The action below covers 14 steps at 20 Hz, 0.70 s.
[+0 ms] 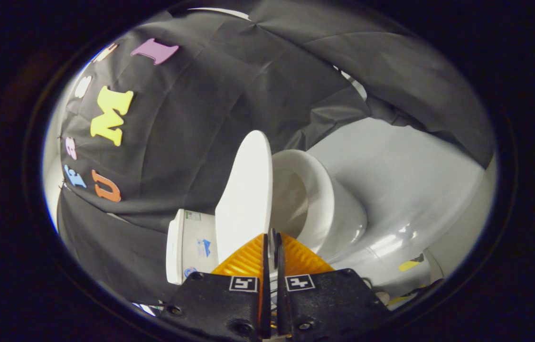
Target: Open the toilet lid.
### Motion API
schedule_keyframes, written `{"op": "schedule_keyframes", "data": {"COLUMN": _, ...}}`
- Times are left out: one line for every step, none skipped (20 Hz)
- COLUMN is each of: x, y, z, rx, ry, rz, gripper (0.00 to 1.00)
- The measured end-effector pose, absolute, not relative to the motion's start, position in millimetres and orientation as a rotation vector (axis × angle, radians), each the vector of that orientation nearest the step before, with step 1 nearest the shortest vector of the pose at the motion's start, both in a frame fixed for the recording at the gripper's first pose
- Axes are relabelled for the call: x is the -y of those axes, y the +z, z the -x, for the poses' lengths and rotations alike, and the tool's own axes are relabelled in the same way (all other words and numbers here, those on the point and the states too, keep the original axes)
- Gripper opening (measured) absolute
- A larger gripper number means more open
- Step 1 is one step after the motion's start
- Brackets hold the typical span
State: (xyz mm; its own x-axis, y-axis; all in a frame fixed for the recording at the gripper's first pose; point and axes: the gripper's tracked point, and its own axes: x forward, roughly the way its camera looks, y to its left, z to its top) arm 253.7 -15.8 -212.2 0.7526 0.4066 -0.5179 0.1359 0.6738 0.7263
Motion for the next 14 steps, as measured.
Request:
{"op": "schedule_keyframes", "data": {"x": 14, "y": -207, "z": -253, "rx": -0.716, "ry": 0.173, "rz": -0.834, "gripper": 0.08}}
{"op": "schedule_keyframes", "data": {"x": 9, "y": -202, "z": -252, "rx": -0.709, "ry": 0.179, "rz": -0.836, "gripper": 0.07}}
{"op": "schedule_keyframes", "data": {"x": 8, "y": -198, "z": -251, "rx": -0.707, "ry": 0.184, "rz": -0.839, "gripper": 0.06}}
{"op": "schedule_keyframes", "data": {"x": 6, "y": -193, "z": -250, "rx": -0.704, "ry": 0.190, "rz": -0.844, "gripper": 0.05}}
{"op": "schedule_keyframes", "data": {"x": 4, "y": -188, "z": -250, "rx": -0.703, "ry": 0.196, "rz": -0.842, "gripper": 0.05}}
{"op": "schedule_keyframes", "data": {"x": 0, "y": -185, "z": -250, "rx": -0.709, "ry": 0.198, "rz": -0.837, "gripper": 0.04}}
{"op": "schedule_keyframes", "data": {"x": -4, "y": -181, "z": -247, "rx": -0.715, "ry": 0.199, "rz": -0.830, "gripper": 0.04}}
{"op": "schedule_keyframes", "data": {"x": -8, "y": -176, "z": -246, "rx": -0.713, "ry": 0.204, "rz": -0.815, "gripper": 0.04}}
{"op": "schedule_keyframes", "data": {"x": -13, "y": -168, "z": -244, "rx": -0.711, "ry": 0.214, "rz": -0.805, "gripper": 0.04}}
{"op": "schedule_keyframes", "data": {"x": -19, "y": -161, "z": -243, "rx": -0.703, "ry": 0.228, "rz": -0.797, "gripper": 0.04}}
{"op": "schedule_keyframes", "data": {"x": -23, "y": -154, "z": -241, "rx": -0.697, "ry": 0.240, "rz": -0.792, "gripper": 0.04}}
{"op": "schedule_keyframes", "data": {"x": -29, "y": -145, "z": -240, "rx": -0.689, "ry": 0.252, "rz": -0.787, "gripper": 0.04}}
{"op": "schedule_keyframes", "data": {"x": -34, "y": -139, "z": -239, "rx": -0.683, "ry": 0.257, "rz": -0.771, "gripper": 0.04}}
{"op": "schedule_keyframes", "data": {"x": -39, "y": -134, "z": -238, "rx": -0.676, "ry": 0.264, "rz": -0.750, "gripper": 0.05}}
